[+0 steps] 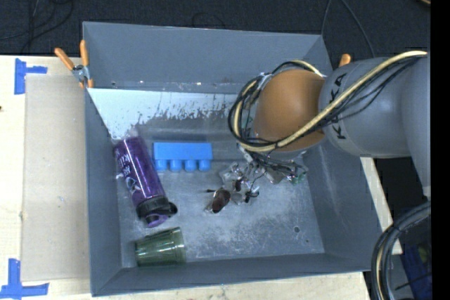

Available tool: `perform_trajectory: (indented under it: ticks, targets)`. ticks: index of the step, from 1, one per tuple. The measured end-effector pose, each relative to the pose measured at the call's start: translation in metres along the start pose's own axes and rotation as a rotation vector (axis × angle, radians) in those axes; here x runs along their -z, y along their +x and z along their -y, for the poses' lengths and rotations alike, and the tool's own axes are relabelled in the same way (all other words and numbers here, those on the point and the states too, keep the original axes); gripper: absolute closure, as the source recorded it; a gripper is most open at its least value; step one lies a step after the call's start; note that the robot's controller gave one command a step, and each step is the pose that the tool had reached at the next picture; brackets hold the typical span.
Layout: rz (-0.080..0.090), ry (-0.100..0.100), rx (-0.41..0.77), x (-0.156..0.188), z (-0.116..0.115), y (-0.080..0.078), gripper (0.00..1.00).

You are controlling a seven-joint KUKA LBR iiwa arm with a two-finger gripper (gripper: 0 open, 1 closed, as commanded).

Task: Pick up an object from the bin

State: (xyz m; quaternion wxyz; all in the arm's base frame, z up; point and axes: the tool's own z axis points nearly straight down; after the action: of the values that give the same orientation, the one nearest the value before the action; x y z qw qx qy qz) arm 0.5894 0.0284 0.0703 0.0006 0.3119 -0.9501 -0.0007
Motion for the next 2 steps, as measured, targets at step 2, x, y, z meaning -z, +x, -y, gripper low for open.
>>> perform_trajectory:
  ticks: [2]
  targets:
    - [-0.003,-0.001,-0.002,0.052,-0.001,0.0,1.0]
